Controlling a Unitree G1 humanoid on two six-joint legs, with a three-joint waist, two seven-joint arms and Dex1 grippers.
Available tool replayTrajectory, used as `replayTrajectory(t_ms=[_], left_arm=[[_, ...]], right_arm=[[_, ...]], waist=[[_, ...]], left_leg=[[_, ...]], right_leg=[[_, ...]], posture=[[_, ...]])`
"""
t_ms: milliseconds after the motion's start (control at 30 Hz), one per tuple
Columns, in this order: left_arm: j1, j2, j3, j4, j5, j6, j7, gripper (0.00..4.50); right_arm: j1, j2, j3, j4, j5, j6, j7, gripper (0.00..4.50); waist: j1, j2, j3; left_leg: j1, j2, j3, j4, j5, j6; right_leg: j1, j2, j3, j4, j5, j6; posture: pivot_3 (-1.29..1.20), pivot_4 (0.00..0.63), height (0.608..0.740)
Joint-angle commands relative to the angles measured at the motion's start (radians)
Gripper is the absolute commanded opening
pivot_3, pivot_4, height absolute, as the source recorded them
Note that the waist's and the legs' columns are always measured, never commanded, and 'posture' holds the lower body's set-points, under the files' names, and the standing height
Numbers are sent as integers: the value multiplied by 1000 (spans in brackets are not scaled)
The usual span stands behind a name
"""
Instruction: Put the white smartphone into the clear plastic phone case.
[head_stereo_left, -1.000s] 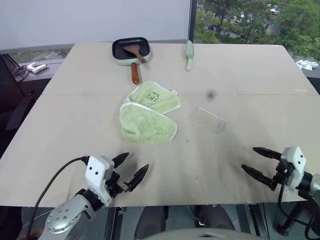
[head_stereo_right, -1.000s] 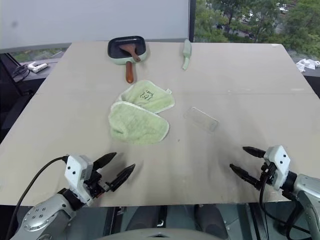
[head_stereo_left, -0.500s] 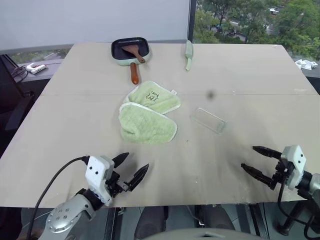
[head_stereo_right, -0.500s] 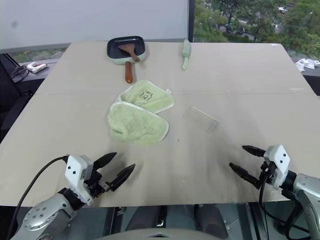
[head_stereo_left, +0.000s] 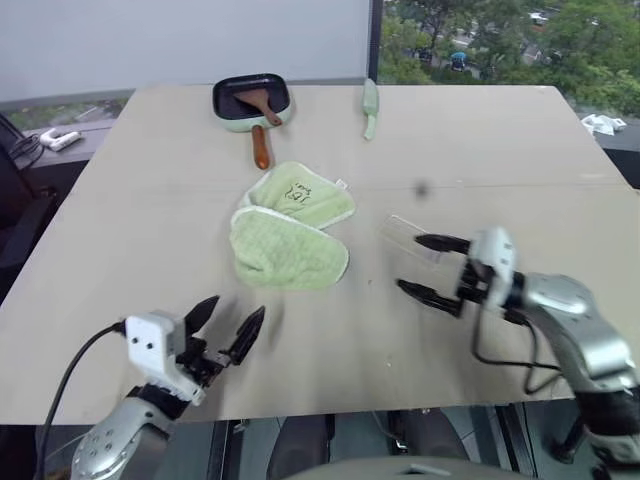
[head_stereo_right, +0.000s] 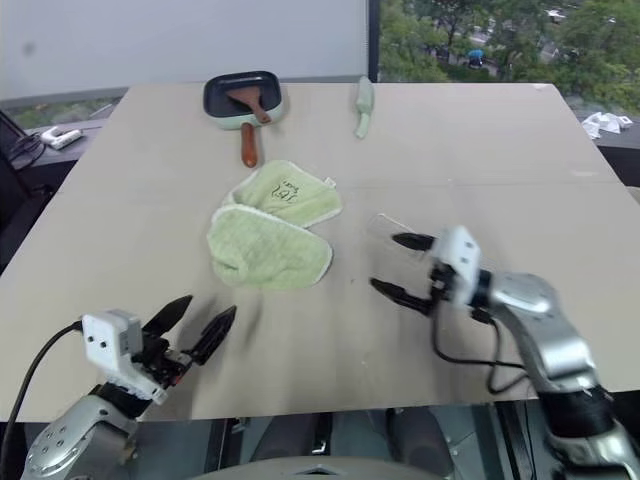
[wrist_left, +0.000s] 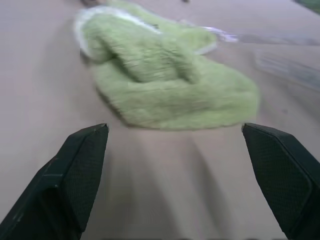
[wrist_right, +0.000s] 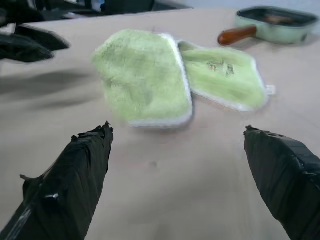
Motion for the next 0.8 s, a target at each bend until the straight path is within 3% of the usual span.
replayTrajectory(t_ms=[33,267,567,667,800], left_arm=[[36,-17,42,-57,-21,-45,10,4452],[62,-40,54,-65,-53,-71,11,4452],[79,-43,38,-62,-66,-68,14,4452],[82,-37,35,-58,-65,-71,3,4500],[98,-27,31,-60,-70,-75,-23,4500]], right_arm=[[-98,105,99,48,-35,-6,-22,4500],[-237,213,331,189,-231,23,-45,4500],[-367,344,382,361,-351,124,-137,4500],[-377,387,369,384,-375,158,-186,3762],[-378,408,359,386,-384,158,-199,1663]], waist=[[1,0,0],[3,0,0],[-3,0,0],[-2,0,0],[-3,0,0]], left_leg=[[0,0,0,0,0,0],[-2,-2,-2,-1,0,0],[-2,-3,-2,-2,0,0],[-3,-3,-1,-3,0,0],[-5,-3,-1,-4,0,0]], right_leg=[[0,0,0,0,0,0],[-2,-5,-4,0,0,0],[-3,-5,-4,2,0,0],[-4,-5,-3,2,0,0],[-7,-5,-3,1,0,0]], posture=[[0,150,740],[0,150,740],[0,150,740],[0,150,740],[0,150,740]])
